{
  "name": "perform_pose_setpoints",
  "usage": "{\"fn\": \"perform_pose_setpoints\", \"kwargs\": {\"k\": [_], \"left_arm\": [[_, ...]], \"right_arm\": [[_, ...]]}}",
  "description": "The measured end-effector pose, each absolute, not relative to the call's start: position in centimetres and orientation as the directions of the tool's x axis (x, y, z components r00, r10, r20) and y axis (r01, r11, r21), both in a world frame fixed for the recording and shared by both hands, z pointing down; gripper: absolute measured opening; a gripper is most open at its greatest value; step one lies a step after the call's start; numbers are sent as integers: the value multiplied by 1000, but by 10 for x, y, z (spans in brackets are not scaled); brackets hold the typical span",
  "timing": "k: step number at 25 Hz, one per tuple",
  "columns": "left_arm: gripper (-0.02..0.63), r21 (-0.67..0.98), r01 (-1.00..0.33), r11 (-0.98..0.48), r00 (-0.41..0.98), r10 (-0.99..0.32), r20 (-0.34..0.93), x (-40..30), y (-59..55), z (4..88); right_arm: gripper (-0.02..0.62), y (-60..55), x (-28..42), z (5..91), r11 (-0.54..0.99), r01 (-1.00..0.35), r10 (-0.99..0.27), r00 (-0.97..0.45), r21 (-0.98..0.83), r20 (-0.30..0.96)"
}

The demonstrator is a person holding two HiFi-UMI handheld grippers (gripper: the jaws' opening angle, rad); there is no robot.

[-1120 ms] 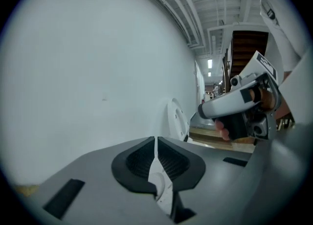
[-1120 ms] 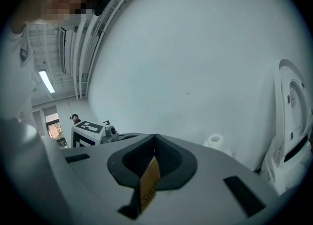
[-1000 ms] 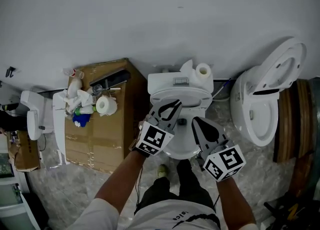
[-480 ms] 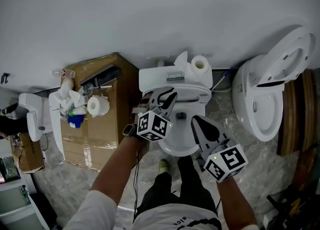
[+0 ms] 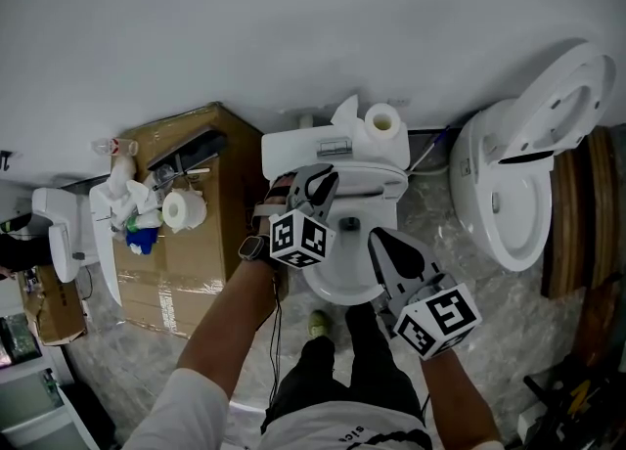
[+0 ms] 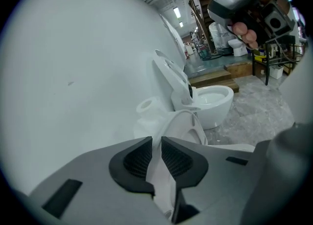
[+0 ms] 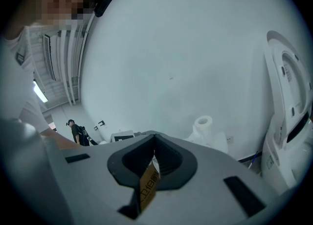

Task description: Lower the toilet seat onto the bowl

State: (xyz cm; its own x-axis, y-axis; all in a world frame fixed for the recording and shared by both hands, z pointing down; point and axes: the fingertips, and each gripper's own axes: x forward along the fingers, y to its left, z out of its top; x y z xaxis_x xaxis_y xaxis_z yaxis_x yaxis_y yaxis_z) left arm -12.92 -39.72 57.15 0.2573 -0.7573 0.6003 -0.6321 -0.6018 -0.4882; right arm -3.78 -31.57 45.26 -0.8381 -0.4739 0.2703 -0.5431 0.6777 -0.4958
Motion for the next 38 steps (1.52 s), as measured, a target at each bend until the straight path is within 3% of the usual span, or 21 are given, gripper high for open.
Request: {"fn": "perform_pose_setpoints", "kwargs": {"k": [16,38], "left_arm": [[60,-486,-628,-608,290,-763,578,-114,-355,568],[61,-352,-479,-804,503,-580,640,-41,-149,636]], "right_arm": [[14,-291,-37,459,649,-563,-491,-823,-511,284],[14,-147,-1,502,513,-711,-650,-688,-482,323]]}}
